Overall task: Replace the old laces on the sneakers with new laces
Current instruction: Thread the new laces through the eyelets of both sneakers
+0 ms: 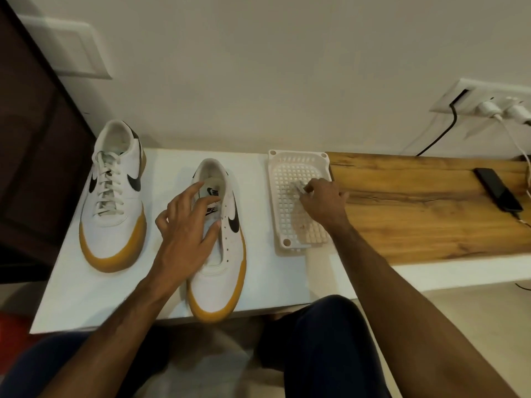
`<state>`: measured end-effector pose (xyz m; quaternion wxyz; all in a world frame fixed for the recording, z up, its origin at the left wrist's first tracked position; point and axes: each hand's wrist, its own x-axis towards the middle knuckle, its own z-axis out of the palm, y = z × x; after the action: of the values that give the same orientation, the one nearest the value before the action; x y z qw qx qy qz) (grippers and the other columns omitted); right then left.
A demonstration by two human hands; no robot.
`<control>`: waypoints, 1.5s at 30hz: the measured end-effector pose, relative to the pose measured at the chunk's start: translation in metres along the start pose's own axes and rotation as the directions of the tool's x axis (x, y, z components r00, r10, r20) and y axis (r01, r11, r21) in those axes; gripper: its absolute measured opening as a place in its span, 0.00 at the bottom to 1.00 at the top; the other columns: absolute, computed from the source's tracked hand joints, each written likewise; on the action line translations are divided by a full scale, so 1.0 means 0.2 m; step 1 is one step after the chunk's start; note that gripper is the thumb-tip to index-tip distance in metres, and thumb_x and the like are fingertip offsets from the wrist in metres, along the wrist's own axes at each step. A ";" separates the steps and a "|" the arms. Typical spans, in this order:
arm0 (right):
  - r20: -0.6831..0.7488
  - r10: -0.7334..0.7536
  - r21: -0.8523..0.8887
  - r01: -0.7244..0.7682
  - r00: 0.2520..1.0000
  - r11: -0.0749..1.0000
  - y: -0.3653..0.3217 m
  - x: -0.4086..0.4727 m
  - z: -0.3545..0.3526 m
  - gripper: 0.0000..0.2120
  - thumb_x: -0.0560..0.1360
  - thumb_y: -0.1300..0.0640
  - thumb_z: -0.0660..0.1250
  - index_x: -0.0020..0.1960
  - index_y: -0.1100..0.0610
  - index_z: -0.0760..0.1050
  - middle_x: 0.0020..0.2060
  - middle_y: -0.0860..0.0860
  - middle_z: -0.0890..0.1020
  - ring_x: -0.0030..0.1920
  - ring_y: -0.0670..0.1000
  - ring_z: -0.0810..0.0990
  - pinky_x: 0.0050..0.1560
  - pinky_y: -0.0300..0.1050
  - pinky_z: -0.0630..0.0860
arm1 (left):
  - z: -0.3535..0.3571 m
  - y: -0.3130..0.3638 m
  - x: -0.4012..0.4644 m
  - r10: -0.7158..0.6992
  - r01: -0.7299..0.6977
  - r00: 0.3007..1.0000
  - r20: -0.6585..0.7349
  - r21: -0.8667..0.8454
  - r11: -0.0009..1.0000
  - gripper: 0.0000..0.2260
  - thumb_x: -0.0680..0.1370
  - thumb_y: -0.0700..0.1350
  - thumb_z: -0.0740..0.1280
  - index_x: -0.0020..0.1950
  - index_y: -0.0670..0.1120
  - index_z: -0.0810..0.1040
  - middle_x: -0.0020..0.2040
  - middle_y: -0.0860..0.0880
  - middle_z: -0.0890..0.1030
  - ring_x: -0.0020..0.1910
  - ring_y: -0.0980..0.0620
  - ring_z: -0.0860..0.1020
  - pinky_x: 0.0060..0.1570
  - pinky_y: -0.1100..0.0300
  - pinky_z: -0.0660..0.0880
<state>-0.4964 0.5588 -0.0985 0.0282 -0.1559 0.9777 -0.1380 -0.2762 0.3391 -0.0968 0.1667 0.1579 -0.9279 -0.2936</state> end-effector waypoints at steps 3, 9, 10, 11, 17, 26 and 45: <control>0.171 -0.085 0.589 -0.033 0.982 0.807 -0.17 -0.09 -0.15 0.17 0.77 0.46 0.64 0.49 0.62 0.77 0.44 0.51 0.86 0.50 0.54 0.84 0.62 0.64 0.76 | -0.03 0.04 0.01 0.070 -0.071 0.997 -0.028 -0.049 0.996 0.19 0.80 0.52 0.62 0.71 0.54 0.70 0.77 0.52 0.63 0.75 0.48 0.62 0.70 0.43 0.58; 0.326 -0.497 0.940 -0.220 0.804 0.259 -0.52 -0.39 -0.26 0.05 0.80 0.66 0.65 0.55 0.65 0.75 0.41 0.64 0.82 0.41 0.59 0.82 0.47 0.48 0.80 | -0.14 0.16 0.00 -0.038 0.092 0.995 0.091 -0.715 0.693 0.20 0.81 0.46 0.66 0.73 0.50 0.69 0.65 0.57 0.78 0.60 0.54 0.80 0.58 0.58 0.78; 0.319 -0.513 0.944 -0.220 0.797 0.246 -0.55 -0.43 -0.23 0.05 0.80 0.64 0.66 0.55 0.65 0.76 0.42 0.64 0.82 0.41 0.59 0.82 0.46 0.49 0.80 | -0.16 0.17 0.00 -0.078 0.120 0.993 0.091 -0.738 0.665 0.17 0.81 0.44 0.67 0.70 0.49 0.72 0.62 0.57 0.80 0.59 0.55 0.81 0.56 0.60 0.79; 0.312 -0.515 0.946 -0.210 0.798 0.247 -0.58 -0.45 -0.22 0.06 0.80 0.63 0.67 0.54 0.65 0.76 0.42 0.64 0.83 0.42 0.60 0.82 0.46 0.51 0.80 | -0.17 0.17 0.00 -0.107 0.135 0.991 0.086 -0.750 0.647 0.14 0.81 0.41 0.67 0.67 0.48 0.75 0.58 0.56 0.83 0.57 0.56 0.82 0.54 0.61 0.79; 0.279 -0.451 0.958 -0.212 0.848 0.196 -0.64 -0.48 -0.12 0.06 0.79 0.59 0.70 0.49 0.63 0.77 0.40 0.60 0.85 0.36 0.55 0.83 0.38 0.46 0.78 | -0.19 0.09 0.04 -0.281 0.157 0.960 -0.020 -0.789 0.594 0.13 0.86 0.43 0.58 0.57 0.44 0.83 0.50 0.49 0.86 0.48 0.49 0.83 0.46 0.56 0.79; 0.212 -0.197 0.972 -0.185 0.957 0.147 -0.56 -0.40 -0.14 0.13 0.83 0.53 0.64 0.46 0.61 0.80 0.44 0.55 0.84 0.39 0.47 0.82 0.43 0.45 0.79 | -0.26 0.01 0.09 -0.386 0.124 0.922 -0.005 -0.943 0.308 0.16 0.86 0.47 0.57 0.49 0.42 0.80 0.38 0.47 0.79 0.34 0.50 0.74 0.34 0.59 0.72; 0.041 -0.536 0.706 0.355 0.843 0.613 -0.63 -0.45 -0.10 0.16 0.77 0.54 0.74 0.64 0.49 0.78 0.58 0.43 0.79 0.61 0.43 0.75 0.61 0.35 0.70 | -0.20 0.06 0.07 -0.185 0.065 0.982 -0.033 -0.865 0.498 0.04 0.79 0.31 0.66 0.53 0.35 0.79 0.52 0.38 0.84 0.53 0.37 0.83 0.53 0.43 0.81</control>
<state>-0.3745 0.4773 -0.0428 0.1692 -0.3908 0.7770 -0.4636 -0.2761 0.3234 -0.0562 0.2571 0.1386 -0.6340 -0.7160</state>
